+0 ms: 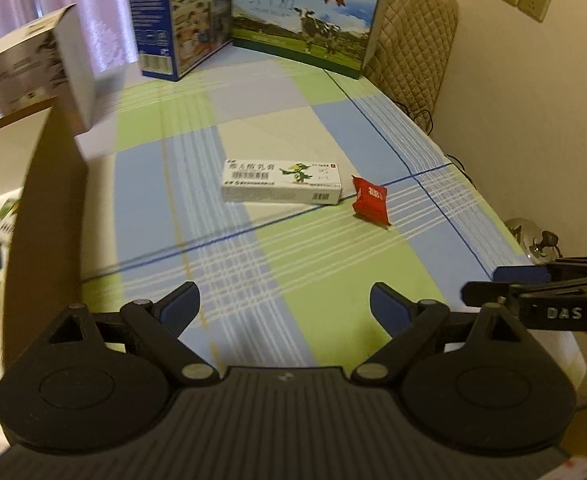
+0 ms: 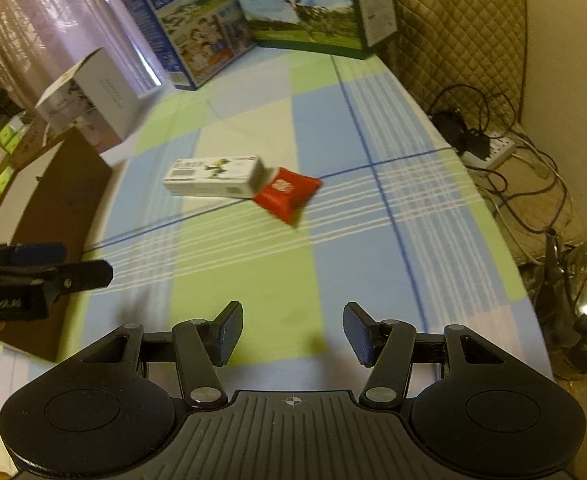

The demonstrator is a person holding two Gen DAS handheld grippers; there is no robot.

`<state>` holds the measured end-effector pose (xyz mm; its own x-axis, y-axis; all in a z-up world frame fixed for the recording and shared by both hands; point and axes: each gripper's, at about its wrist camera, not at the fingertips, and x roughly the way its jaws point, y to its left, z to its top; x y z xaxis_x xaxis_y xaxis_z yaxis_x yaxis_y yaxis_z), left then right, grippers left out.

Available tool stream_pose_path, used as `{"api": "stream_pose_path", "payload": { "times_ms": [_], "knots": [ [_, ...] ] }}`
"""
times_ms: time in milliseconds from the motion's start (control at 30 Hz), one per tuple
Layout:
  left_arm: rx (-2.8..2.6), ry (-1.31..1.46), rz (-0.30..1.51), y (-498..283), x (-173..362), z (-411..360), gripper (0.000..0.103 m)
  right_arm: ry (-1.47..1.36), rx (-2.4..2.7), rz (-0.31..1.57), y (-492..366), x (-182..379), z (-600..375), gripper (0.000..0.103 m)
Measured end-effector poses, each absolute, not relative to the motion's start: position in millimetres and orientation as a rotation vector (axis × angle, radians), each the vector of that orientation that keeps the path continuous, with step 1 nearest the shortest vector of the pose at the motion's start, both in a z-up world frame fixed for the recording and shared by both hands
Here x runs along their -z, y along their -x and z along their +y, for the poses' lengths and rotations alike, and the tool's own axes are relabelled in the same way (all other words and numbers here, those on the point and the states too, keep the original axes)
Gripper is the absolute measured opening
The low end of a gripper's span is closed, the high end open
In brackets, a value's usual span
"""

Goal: Organize objects
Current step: 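Grasp the white ointment box with the left tool while the right tool grasps the red packet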

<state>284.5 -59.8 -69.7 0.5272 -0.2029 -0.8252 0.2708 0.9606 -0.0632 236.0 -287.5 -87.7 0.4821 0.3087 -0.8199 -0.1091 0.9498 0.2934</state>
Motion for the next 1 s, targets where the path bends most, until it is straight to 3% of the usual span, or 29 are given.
{"api": "stream_pose_path", "payload": {
  "times_ms": [1000],
  "knots": [
    [0.554, -0.548, 0.885, -435.1, 161.2, -114.7, 0.088, -0.295, -0.097, 1.093, -302.9, 119.8, -330.0, 0.053]
  ]
}}
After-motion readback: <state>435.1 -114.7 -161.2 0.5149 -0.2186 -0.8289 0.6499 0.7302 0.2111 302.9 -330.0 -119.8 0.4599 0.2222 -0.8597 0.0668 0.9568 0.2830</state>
